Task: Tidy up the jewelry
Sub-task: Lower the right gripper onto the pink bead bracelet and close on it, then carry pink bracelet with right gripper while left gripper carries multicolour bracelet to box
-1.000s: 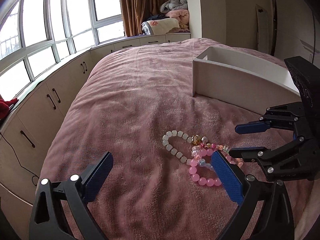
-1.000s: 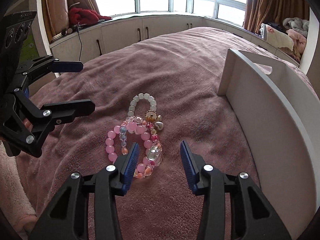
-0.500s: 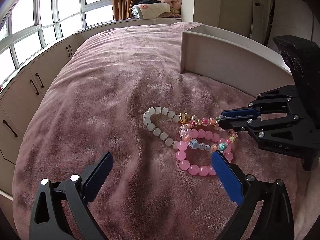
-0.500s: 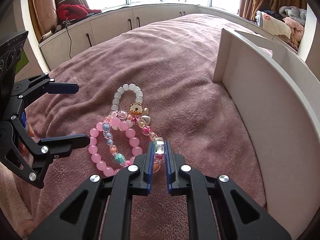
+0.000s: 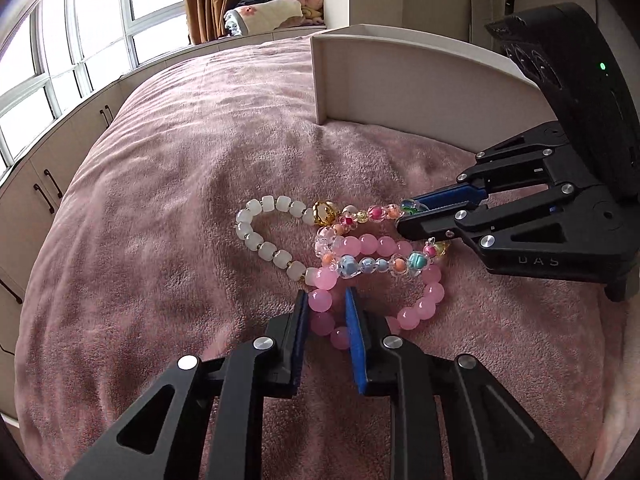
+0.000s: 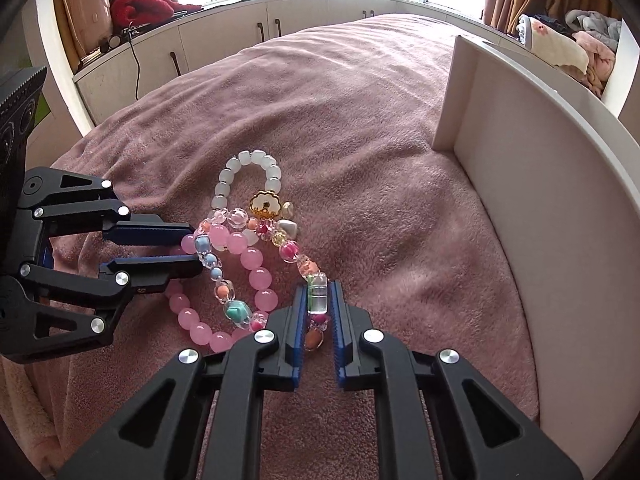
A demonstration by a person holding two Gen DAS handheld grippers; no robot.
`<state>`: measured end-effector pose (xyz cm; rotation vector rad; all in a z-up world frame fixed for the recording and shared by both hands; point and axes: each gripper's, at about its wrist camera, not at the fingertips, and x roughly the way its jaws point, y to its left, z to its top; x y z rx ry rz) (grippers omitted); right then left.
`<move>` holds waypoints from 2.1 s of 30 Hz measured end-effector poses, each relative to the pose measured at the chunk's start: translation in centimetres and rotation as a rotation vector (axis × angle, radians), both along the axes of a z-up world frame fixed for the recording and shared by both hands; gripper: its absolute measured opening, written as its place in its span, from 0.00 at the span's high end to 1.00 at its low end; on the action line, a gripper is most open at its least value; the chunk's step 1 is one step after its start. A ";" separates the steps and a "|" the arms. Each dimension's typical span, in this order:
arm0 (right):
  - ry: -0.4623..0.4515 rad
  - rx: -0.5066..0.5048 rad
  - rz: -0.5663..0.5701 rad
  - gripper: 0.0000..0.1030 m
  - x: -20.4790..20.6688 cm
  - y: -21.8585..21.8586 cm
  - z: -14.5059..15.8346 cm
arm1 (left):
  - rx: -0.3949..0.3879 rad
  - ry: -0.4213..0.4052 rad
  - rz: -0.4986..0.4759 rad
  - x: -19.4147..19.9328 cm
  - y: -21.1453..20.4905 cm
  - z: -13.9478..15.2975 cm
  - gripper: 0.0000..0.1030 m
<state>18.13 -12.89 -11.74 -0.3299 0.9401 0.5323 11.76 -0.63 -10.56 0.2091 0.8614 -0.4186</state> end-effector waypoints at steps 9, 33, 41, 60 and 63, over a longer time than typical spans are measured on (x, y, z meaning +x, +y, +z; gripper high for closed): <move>-0.062 0.042 -0.026 0.89 -1.0 -1.1 2.4 | -0.118 -0.025 0.051 -0.4 1.4 2.7 0.84; -0.398 0.353 -0.108 0.89 -6.6 -7.4 14.4 | -0.069 -0.205 0.084 -3.2 0.4 13.7 0.83; -0.545 0.479 -0.215 0.89 -8.5 -12.4 18.1 | -0.085 -0.261 0.030 -0.3 -3.8 19.7 0.83; -0.490 0.484 -0.488 0.89 -5.5 -22.7 16.4 | -0.075 -0.166 -0.068 10.4 -18.1 20.8 0.83; -0.446 0.471 -0.500 0.89 -4.2 -22.9 15.4 | -0.054 -0.117 -0.060 12.3 -19.4 18.9 0.83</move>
